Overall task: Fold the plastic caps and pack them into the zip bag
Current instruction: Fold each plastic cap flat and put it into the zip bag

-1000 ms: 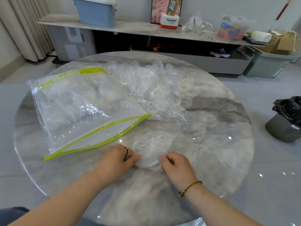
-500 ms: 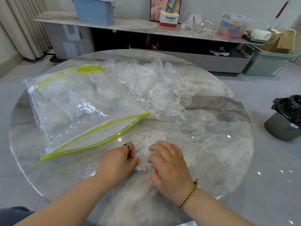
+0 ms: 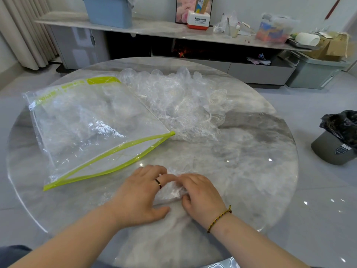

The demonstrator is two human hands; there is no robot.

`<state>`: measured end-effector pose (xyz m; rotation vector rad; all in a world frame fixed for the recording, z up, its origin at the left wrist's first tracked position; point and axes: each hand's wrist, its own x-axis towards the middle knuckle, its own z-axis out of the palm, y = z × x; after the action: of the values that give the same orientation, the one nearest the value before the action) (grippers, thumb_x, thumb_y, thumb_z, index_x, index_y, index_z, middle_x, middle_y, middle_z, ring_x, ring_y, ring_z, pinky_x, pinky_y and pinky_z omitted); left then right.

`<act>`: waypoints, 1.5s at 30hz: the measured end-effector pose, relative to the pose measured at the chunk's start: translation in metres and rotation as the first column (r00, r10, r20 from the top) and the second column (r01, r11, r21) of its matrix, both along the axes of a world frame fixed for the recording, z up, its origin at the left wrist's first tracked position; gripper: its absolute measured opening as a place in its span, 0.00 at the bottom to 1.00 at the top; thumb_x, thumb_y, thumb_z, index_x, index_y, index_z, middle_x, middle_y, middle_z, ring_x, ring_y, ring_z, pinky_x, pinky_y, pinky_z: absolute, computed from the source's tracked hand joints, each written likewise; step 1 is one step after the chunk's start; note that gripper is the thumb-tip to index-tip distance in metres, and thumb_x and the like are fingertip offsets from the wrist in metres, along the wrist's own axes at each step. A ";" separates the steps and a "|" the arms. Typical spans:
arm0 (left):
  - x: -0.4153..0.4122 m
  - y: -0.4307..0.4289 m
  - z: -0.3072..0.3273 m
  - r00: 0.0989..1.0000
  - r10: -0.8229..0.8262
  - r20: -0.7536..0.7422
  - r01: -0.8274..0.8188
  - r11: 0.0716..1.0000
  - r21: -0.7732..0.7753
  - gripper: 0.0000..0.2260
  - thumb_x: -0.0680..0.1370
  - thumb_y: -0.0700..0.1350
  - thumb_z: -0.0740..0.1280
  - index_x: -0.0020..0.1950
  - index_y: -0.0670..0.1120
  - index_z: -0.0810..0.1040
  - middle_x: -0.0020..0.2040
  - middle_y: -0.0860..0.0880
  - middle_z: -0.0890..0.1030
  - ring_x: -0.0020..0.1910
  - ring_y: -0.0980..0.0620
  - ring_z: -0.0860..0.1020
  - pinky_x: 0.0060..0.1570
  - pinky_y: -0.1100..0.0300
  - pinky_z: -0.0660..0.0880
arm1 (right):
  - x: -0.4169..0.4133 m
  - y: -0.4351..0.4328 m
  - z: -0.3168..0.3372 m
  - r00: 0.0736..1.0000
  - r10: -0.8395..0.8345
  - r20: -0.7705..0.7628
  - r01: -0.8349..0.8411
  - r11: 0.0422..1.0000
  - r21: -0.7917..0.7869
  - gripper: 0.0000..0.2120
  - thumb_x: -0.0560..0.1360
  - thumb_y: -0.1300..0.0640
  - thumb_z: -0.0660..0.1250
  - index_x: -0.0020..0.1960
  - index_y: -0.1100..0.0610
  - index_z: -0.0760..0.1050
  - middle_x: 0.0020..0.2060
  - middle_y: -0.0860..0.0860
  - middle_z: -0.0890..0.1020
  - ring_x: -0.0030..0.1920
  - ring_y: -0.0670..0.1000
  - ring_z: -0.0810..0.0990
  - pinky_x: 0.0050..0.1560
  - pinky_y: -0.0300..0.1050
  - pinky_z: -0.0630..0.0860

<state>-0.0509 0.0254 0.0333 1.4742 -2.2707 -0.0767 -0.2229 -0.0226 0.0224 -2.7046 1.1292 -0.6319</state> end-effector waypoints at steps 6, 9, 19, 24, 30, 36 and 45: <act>0.000 -0.002 -0.002 0.998 0.000 0.065 -0.002 0.999 0.034 0.19 0.62 0.55 0.56 0.42 0.52 0.83 0.43 0.55 0.83 0.41 0.57 0.81 0.41 0.69 0.71 | 0.001 -0.001 -0.006 0.992 0.067 0.106 -0.066 0.998 -0.011 0.16 0.61 0.62 0.52 0.38 0.58 0.78 0.35 0.50 0.82 0.38 0.47 0.78 0.48 0.38 0.70; -0.002 -0.004 0.005 0.989 0.106 -0.100 -0.089 0.983 0.162 0.23 0.61 0.55 0.52 0.40 0.49 0.84 0.43 0.56 0.83 0.42 0.57 0.82 0.36 0.68 0.76 | 0.001 0.002 -0.004 0.971 0.078 0.225 -0.111 0.984 0.140 0.16 0.63 0.61 0.53 0.41 0.62 0.78 0.35 0.49 0.82 0.40 0.44 0.74 0.43 0.33 0.70; -0.004 -0.012 0.006 0.660 0.608 -0.442 -0.268 0.740 0.617 0.13 0.75 0.45 0.68 0.35 0.39 0.71 0.28 0.45 0.70 0.29 0.49 0.69 0.33 0.59 0.65 | 0.004 -0.001 0.013 0.807 -0.457 0.374 0.091 0.722 0.686 0.14 0.75 0.63 0.63 0.36 0.47 0.70 0.31 0.45 0.75 0.32 0.43 0.73 0.38 0.34 0.71; -0.009 -0.011 0.004 0.737 0.607 -0.297 -0.403 0.748 0.527 0.05 0.76 0.45 0.65 0.50 0.51 0.72 0.30 0.50 0.76 0.34 0.49 0.75 0.41 0.56 0.73 | 0.007 -0.003 0.019 0.882 -0.436 0.180 0.263 0.771 0.580 0.08 0.76 0.58 0.63 0.55 0.55 0.74 0.44 0.44 0.73 0.41 0.45 0.72 0.43 0.33 0.66; -0.011 -0.012 0.008 0.775 0.595 -0.216 -0.459 0.763 0.455 0.15 0.76 0.45 0.65 0.62 0.49 0.69 0.32 0.54 0.67 0.39 0.51 0.71 0.40 0.59 0.67 | 0.011 -0.005 0.025 0.925 -0.318 -0.208 0.374 0.859 0.350 0.22 0.77 0.47 0.58 0.70 0.50 0.61 0.64 0.46 0.68 0.64 0.50 0.63 0.60 0.40 0.57; -0.014 -0.011 0.016 0.790 0.585 -0.181 -0.481 0.776 0.408 0.18 0.78 0.53 0.61 0.66 0.52 0.66 0.40 0.56 0.69 0.47 0.51 0.76 0.43 0.60 0.69 | 0.019 -0.006 0.027 0.926 -0.299 -0.231 0.370 0.843 0.392 0.11 0.77 0.52 0.58 0.58 0.53 0.72 0.57 0.48 0.73 0.60 0.51 0.65 0.56 0.40 0.59; 0.004 -0.004 0.032 0.726 0.599 -0.338 -0.503 0.798 0.333 0.18 0.76 0.52 0.65 0.65 0.52 0.69 0.51 0.59 0.72 0.44 0.57 0.71 0.36 0.63 0.63 | 0.022 -0.021 0.033 0.783 -0.499 0.371 -0.031 0.565 0.825 0.13 0.72 0.67 0.64 0.35 0.53 0.67 0.30 0.48 0.71 0.28 0.43 0.69 0.25 0.29 0.66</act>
<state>-0.0464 0.0211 0.0654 1.9707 -1.4319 -0.4387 -0.2005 -0.0439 0.0556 -1.4299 1.2149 -0.6797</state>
